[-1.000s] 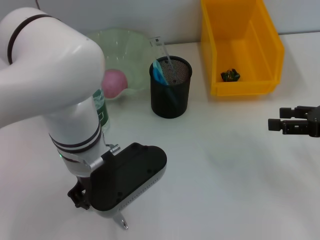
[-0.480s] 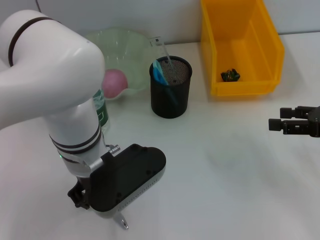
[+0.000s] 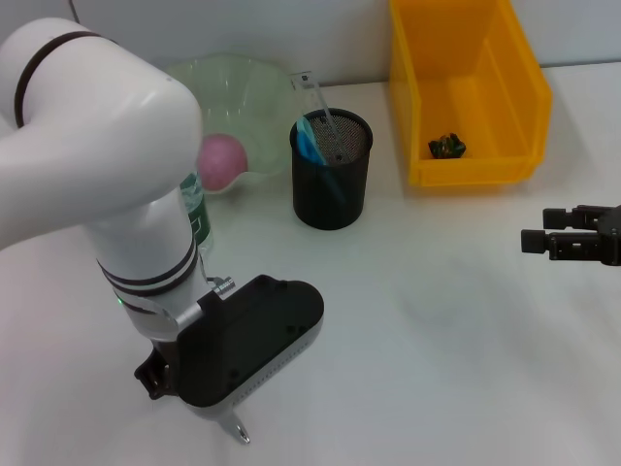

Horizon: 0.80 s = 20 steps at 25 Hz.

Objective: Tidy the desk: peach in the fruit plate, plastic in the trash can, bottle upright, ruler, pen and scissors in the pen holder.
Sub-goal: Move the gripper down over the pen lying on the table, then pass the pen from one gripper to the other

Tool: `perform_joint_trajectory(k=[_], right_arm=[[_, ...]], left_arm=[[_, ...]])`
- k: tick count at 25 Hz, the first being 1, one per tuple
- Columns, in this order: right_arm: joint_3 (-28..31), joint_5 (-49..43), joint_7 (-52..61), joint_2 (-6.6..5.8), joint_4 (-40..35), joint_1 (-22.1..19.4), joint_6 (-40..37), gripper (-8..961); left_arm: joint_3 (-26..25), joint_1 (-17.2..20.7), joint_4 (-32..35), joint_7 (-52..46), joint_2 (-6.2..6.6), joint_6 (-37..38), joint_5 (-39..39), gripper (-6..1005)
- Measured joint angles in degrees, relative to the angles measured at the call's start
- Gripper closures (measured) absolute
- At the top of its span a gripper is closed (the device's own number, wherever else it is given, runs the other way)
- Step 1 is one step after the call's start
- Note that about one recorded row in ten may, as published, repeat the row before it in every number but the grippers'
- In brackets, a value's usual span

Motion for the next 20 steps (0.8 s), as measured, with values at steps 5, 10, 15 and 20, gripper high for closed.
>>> perform_joint_trajectory(k=[5,10,15,20], right_arm=[[0.0,0.0,0.0,0.0,-0.1,0.0,0.0,134],[0.1,0.0,0.0,0.0,-0.1,-0.1,0.0,134],[0.0,0.0,-0.8,0.0,-0.1,-0.1,0.2,134],[0.1,0.3,-2.2,0.04,0.1,-0.4,0.5,134]], left_arm=[[-0.4,0.0,0.1,-0.1,0.0,0.0,0.0,849],[-3.6,0.0,1.1,-1.2,0.0,0.6,0.3,860],[-17.7,0.8,7.0,-5.8,0.05,5.1,-3.0,856],[-29.3,2.0,9.5,-9.8,0.21,8.9,-9.3,851]])
